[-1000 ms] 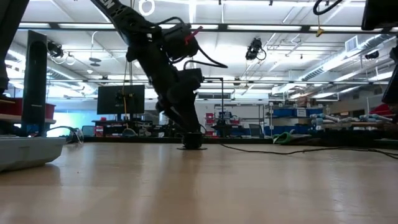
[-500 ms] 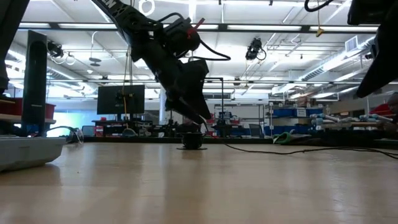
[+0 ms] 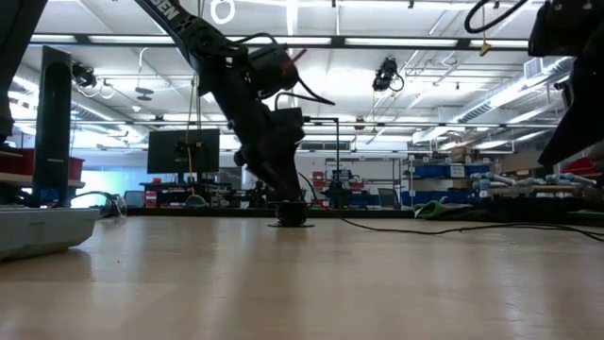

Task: Coil cords
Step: Uncoil the black wire from the spool

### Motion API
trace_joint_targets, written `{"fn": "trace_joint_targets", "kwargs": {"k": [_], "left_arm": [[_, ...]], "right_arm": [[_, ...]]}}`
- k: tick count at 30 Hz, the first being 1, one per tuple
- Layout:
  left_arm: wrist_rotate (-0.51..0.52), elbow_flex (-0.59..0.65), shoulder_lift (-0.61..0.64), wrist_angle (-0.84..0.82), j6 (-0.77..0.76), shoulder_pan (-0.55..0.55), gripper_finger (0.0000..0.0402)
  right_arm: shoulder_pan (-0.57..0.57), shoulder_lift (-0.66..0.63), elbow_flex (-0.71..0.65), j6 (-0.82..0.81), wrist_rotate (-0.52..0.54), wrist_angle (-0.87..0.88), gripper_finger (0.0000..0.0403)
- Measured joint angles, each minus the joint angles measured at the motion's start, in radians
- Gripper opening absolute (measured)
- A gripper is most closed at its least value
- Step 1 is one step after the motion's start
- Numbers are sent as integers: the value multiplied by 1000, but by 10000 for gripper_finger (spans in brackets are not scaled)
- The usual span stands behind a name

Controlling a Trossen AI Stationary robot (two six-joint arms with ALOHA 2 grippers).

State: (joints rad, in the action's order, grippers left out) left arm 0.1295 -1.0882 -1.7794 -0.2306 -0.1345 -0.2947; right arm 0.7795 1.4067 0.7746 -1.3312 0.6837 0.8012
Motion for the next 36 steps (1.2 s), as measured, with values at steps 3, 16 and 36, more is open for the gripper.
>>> {"fn": "trace_joint_targets", "kwargs": {"k": [3, 16, 36], "left_arm": [[-9, 0, 0, -35, 0, 2, 300], [-45, 0, -25, -21, 30, 36, 300], [-64, 104, -28, 144, 18, 61, 300]], "right_arm": [[0, 0, -34, 0, 1, -56, 75], [-46, 0, -53, 19, 64, -97, 75], [-446, 212, -53, 853, 90, -941, 76]]}}
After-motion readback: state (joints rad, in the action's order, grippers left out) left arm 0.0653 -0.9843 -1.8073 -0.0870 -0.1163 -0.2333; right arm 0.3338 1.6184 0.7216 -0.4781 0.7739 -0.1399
